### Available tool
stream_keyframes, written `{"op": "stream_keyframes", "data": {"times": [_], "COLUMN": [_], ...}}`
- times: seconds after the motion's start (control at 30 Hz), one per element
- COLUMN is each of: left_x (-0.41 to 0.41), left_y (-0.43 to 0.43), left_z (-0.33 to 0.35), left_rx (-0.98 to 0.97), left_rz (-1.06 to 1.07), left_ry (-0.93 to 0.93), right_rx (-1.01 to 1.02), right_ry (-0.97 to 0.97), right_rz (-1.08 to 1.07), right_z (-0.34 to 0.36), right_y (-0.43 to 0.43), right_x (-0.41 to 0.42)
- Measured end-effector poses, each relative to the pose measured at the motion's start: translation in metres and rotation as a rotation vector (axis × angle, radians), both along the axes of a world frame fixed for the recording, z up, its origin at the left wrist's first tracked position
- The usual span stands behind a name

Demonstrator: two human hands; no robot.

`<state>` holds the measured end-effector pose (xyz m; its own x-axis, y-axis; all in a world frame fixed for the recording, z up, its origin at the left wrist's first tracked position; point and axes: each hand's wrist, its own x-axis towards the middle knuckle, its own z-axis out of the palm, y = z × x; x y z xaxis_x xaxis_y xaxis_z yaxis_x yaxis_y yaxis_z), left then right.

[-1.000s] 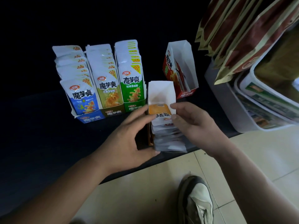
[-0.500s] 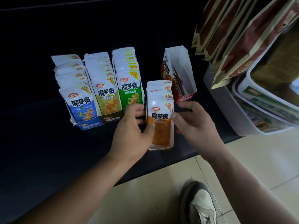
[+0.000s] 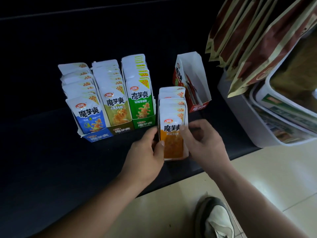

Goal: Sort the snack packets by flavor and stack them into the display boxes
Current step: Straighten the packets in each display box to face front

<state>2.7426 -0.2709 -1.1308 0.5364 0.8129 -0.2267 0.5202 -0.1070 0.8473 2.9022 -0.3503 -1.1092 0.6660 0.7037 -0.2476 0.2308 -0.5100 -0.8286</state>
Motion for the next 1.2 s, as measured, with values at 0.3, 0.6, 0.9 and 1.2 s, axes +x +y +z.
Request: {"op": "stream_keyframes", "data": {"times": [0.3,0.6,0.9,1.2], "left_x": [0.041,0.03,0.024,0.016], "left_y": [0.032,0.034,0.028,0.014], "left_z": [-0.01,-0.007,-0.004,-0.002], "left_rx": [-0.108,-0.127,-0.113,-0.151], "left_rz": [0.185,0.19,0.133,0.086], "left_ry": [-0.086,-0.138,-0.196,-0.182], "right_rx": [-0.003,0.182,0.227,0.133], "right_ry": [0.109,0.14,-0.142,-0.529], "right_rz": [0.001,-0.131,-0.133,0.098], "right_z": [-0.014,-0.031,-0.034,-0.031], "right_y": [0.015,0.08,0.034,0.04], "right_x": [0.003,0.0,0.018,0.053]}}
